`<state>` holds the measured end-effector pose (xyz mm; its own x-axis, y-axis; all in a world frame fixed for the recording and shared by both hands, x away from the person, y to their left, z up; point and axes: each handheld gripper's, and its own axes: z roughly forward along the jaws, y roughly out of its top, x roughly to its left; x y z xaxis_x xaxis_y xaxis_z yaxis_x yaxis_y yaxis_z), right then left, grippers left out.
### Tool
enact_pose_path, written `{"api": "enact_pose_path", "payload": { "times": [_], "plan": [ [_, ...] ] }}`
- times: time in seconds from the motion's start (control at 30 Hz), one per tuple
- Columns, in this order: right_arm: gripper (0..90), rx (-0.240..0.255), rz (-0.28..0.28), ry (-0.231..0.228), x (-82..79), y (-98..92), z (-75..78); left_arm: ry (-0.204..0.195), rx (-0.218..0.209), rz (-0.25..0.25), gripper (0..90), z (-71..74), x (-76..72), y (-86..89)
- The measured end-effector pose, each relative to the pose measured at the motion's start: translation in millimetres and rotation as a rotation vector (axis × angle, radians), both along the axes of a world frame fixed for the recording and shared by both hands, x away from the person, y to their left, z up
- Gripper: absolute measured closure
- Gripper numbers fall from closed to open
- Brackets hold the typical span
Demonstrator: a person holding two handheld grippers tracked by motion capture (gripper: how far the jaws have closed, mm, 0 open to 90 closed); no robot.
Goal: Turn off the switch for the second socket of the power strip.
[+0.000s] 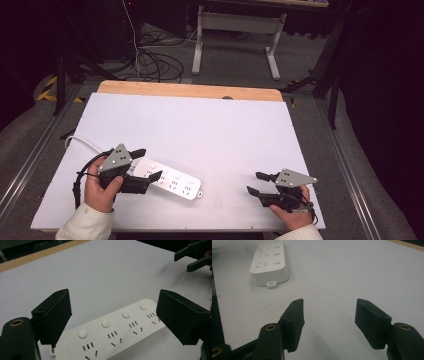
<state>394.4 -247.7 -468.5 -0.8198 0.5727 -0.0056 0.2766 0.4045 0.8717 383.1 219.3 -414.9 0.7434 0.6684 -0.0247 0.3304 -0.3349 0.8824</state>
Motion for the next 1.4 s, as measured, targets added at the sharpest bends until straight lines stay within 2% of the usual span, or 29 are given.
{"api": "enact_pose_path", "payload": {
  "times": [0.23,0.3,0.53,0.6,0.77,0.83,0.87,0.93,1.2,1.3,1.37,1.4],
  "plan": [
    [40.6,0.001,0.003,-0.001,-0.2,0.0,0.1,-0.015,-0.016,-0.013,9.8,-9.4,-6.6,14.9],
    [40.6,0.002,0.003,-0.002,-0.2,-0.1,0.1,-0.032,-0.025,-0.007,9.5,-12.8,-8.2,20.4],
    [40.1,0.013,0.008,-0.004,-0.8,-0.8,0.8,-0.051,-0.058,0.019,9.5,-27.0,-15.4,37.8],
    [39.6,0.019,0.013,-0.005,-1.0,-1.1,1.0,-0.034,-0.075,0.027,9.5,-30.7,-16.8,41.6],
    [38.0,0.029,0.023,-0.009,-1.7,-1.3,1.5,-0.027,-0.023,0.053,9.5,-39.6,-19.5,47.1],
    [37.6,0.031,0.026,-0.009,-1.9,-1.7,1.8,-0.019,-0.020,0.054,9.5,-43.2,-20.4,48.8],
    [37.4,0.036,0.026,-0.009,-1.9,-1.7,1.7,-0.032,-0.003,0.051,9.5,-44.5,-19.5,50.4],
    [37.1,0.041,0.028,-0.008,-1.7,-1.9,1.8,-0.034,0.013,0.051,9.5,-49.7,-18.9,51.8],
    [32.9,0.041,0.037,-0.017,-2.9,-2.5,2.2,-0.007,0.012,0.039,9.5,-66.2,-19.8,55.0],
    [31.2,0.042,0.043,-0.019,-3.4,-2.7,2.2,0.012,-0.010,0.033,9.5,-70.2,-23.5,56.9],
    [30.4,0.037,0.049,-0.019,-4.0,-2.3,2.2,0.016,-0.007,0.037,9.5,-72.0,-27.3,56.6],
    [30.1,0.037,0.052,-0.020,-4.2,-2.2,2.1,-0.001,0.012,0.035,9.5,-72.0,-28.2,57.3]
  ]
}}
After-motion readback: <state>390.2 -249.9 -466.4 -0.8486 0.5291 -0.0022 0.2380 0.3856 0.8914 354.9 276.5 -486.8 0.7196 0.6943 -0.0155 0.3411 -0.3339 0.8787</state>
